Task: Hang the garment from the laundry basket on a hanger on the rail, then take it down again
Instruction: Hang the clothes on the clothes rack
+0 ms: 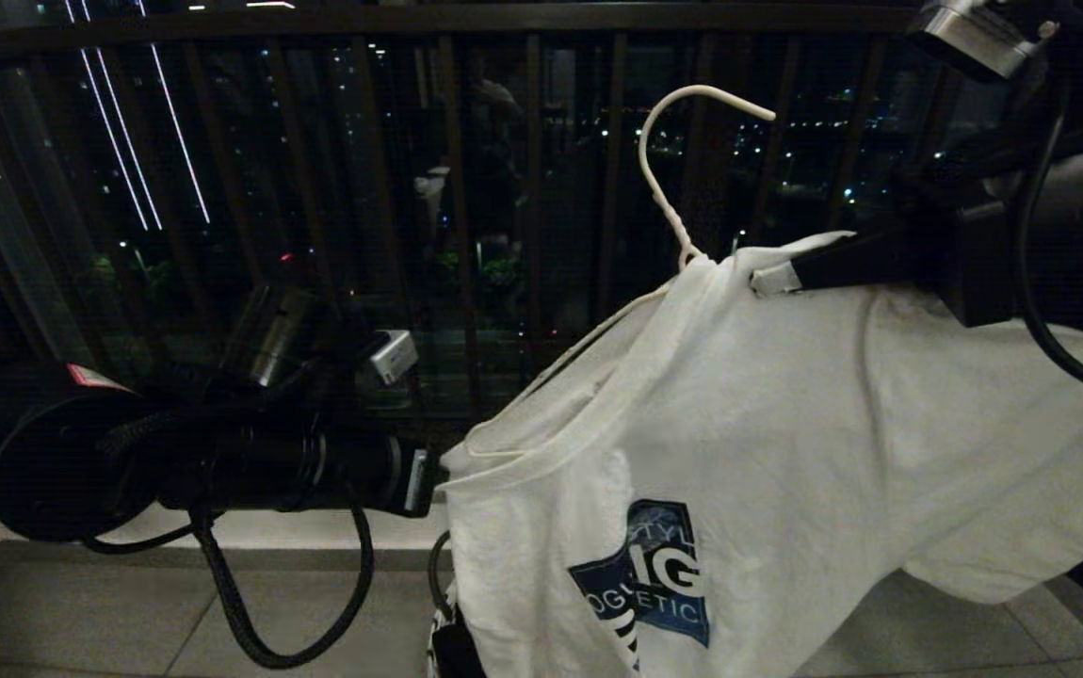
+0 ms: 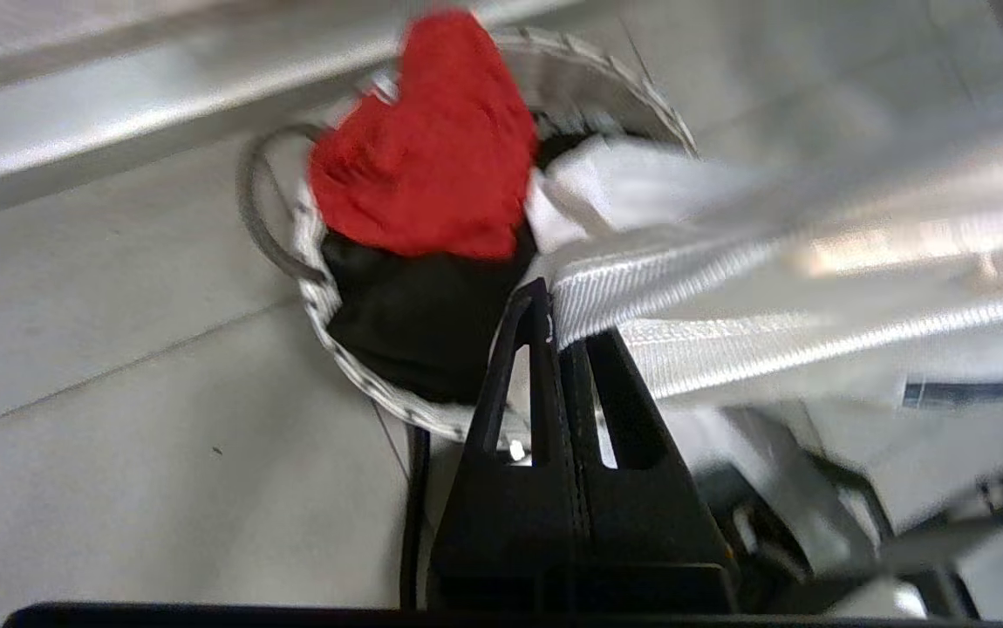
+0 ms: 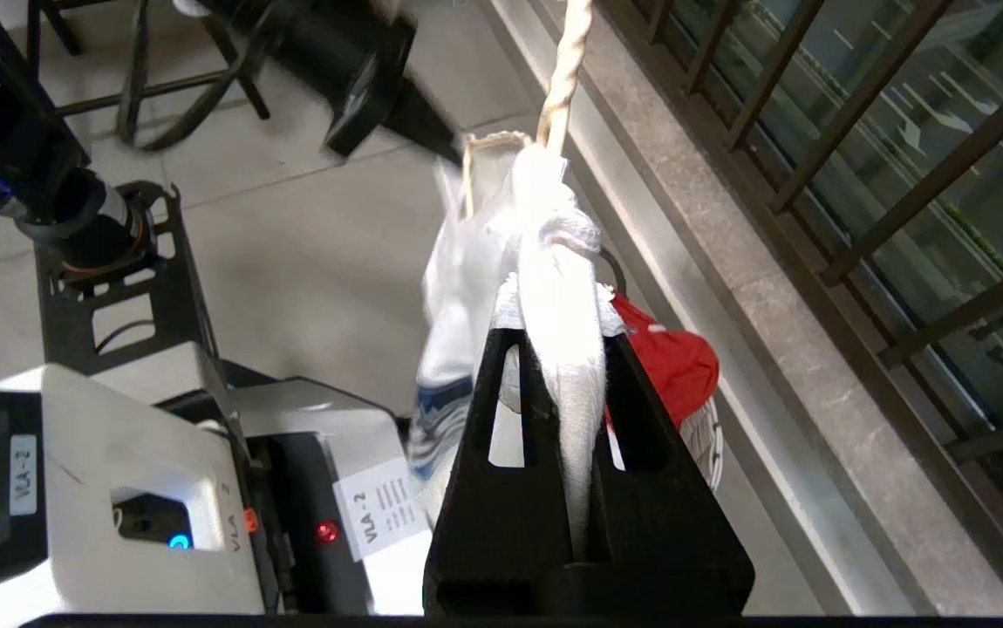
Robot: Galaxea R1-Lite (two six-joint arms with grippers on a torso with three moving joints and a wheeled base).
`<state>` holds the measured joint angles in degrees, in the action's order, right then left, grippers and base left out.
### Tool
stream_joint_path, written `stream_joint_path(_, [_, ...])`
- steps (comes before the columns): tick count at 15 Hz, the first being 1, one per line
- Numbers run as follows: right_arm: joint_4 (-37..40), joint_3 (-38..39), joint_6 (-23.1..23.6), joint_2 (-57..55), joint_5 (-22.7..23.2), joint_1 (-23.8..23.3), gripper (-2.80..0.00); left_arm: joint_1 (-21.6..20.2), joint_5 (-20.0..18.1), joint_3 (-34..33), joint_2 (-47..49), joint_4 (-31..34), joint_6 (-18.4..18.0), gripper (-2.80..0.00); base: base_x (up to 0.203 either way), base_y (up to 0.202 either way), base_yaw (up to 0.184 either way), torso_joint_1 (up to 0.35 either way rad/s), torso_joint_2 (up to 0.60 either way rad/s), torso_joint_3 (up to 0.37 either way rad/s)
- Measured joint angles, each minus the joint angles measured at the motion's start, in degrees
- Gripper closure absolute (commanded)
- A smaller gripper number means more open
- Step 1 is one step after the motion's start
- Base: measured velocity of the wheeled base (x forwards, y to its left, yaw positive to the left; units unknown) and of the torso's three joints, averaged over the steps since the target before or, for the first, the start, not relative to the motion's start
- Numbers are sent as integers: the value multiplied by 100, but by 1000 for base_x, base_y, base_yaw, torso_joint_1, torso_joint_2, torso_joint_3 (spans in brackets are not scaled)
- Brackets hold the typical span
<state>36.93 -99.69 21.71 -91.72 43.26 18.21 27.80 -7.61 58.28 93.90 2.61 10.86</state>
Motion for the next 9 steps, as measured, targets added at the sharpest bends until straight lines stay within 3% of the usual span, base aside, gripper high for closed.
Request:
stream_joint_path(3, [-2,123,132,22,-2,-39,0,-237,4,120,-16,0,3,0,0,0,0,0,0,0])
stream_joint_path(9, [-11,307,299,-181,17,10,0,-266,-19,186,-155,11,10,0,0,0,0,0,0,0])
